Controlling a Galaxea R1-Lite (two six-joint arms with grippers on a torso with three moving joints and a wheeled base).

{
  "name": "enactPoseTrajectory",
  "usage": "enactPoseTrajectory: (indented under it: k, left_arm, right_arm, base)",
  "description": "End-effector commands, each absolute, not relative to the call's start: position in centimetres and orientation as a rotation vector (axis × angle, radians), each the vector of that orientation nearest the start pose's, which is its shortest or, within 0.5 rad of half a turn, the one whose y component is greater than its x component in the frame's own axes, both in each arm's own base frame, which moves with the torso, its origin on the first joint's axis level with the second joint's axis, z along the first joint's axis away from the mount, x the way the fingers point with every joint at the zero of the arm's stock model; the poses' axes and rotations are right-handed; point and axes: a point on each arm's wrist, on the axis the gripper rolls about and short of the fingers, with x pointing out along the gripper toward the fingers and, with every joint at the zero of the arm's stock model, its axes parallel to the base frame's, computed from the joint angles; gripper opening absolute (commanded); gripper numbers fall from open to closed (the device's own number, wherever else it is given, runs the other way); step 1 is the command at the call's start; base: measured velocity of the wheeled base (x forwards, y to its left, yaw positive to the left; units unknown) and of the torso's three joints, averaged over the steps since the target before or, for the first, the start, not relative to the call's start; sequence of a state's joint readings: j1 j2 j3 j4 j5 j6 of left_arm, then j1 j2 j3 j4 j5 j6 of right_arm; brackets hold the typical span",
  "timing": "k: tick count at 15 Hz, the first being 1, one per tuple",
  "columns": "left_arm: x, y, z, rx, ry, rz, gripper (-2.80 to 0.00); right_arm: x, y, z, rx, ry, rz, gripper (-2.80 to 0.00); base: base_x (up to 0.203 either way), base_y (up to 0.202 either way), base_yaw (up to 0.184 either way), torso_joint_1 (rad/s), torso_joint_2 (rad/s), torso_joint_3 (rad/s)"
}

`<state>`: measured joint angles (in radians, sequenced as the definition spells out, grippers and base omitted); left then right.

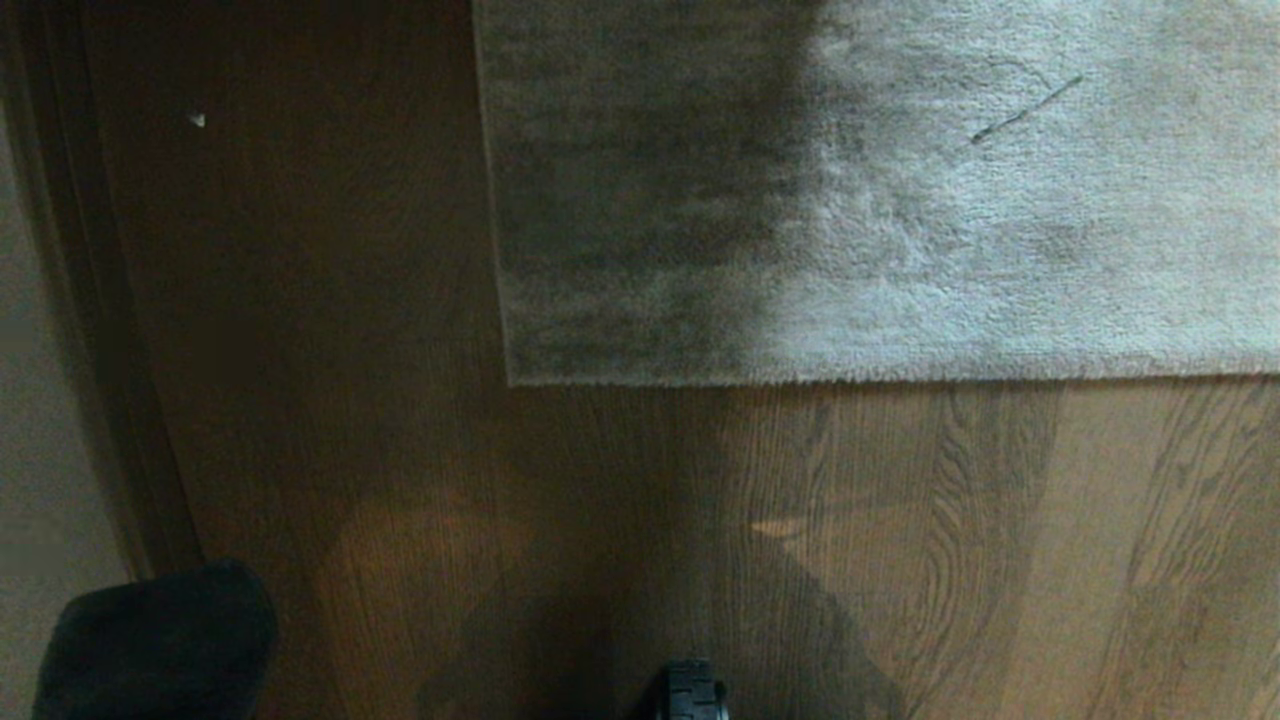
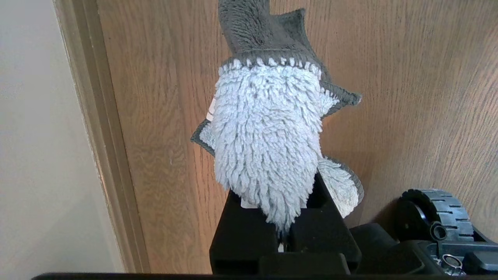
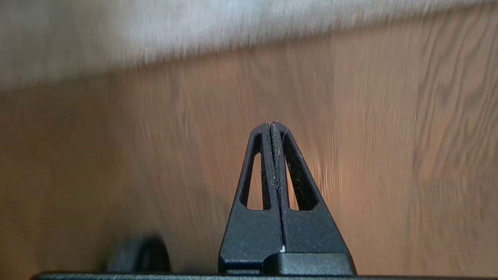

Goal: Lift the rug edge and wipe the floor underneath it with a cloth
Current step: Put down the rag

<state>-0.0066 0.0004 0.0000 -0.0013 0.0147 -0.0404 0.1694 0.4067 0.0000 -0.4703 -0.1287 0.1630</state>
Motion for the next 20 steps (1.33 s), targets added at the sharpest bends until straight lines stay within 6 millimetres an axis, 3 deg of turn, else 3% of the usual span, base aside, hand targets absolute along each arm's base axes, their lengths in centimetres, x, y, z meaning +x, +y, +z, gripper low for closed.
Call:
enactPoseTrajectory:
  k: [1,4,8,13,19,20]
  left_arm:
    - [-2.3,0.1,7.6,-0.041,-0.001,0.008,-2.8]
    - [-2.3,0.1,7.6,-0.041,-0.002,0.008,-2.8]
    - [-2.3,0.1,7.6,-0.041,-0.002,0.008,-2.8]
    - [-2.3,0.1,7.6,-0.041,-0.002,0.008,-2.8]
    - [-2.3,0.0,7.6,-0.041,-0.002,0.009,-2.8]
    - [-2.3,0.1,7.6,-0.041,-0.002,0.008,-2.8]
  right_arm:
    - [0.3,-0.2,10.5,0.148,0.024,0.06,-2.8]
    - [0.1,-0.1,8.5,0.107,0.228,0.085,-2.8]
    - [0.0,-0.1,8.2,0.105,0.263,0.091,-2.8]
    - [0.0,-0.2,8.1,0.41,0.275,0.046,-2.8]
    - [0.0,0.0,8.4,0.045,0.248,0.172,-2.8]
    - [0.0,0.0,8.5,0.048,0.248,0.177,-2.8]
  base:
    - [0.0,0.0,0.0,0.0,0.0,0.0]
    - [0.0,0.0,0.0,0.0,0.0,0.0]
    - [0.0,0.0,0.0,0.0,0.0,0.0]
    - [0.0,0.0,0.0,0.0,0.0,0.0]
    - [0.0,0.0,0.0,0.0,0.0,0.0]
    - [0.0,0.0,0.0,0.0,0.0,0.0]
